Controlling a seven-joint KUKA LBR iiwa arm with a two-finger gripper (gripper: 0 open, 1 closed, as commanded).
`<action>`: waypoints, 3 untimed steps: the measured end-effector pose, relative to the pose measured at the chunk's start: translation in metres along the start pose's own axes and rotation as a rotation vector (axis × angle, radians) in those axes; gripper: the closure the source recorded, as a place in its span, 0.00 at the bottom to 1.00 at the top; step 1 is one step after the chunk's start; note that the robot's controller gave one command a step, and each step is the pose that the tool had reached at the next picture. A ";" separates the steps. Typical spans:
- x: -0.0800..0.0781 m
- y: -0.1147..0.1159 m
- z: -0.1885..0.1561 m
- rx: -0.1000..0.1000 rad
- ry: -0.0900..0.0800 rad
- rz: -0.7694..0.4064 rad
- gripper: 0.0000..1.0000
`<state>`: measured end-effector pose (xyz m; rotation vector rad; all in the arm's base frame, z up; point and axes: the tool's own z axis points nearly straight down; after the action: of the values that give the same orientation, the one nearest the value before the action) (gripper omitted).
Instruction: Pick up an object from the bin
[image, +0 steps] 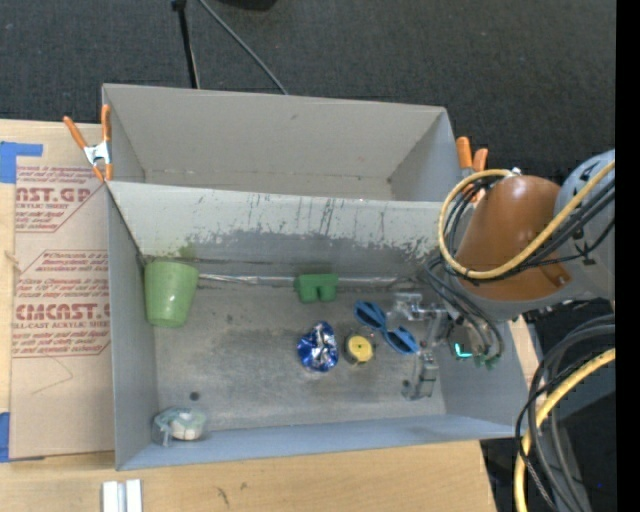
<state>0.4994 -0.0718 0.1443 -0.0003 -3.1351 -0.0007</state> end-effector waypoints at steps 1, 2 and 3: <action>-0.037 -0.014 0.078 0.001 -0.006 -0.022 0.00; -0.037 -0.014 0.074 0.001 -0.008 -0.023 1.00; -0.060 -0.020 0.074 -0.001 -0.010 0.167 1.00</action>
Offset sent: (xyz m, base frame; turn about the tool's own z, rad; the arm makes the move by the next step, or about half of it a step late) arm 0.0361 -0.0144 -0.0743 -0.0225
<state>0.5585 -0.0917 0.0698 -0.2628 -3.1336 -0.0010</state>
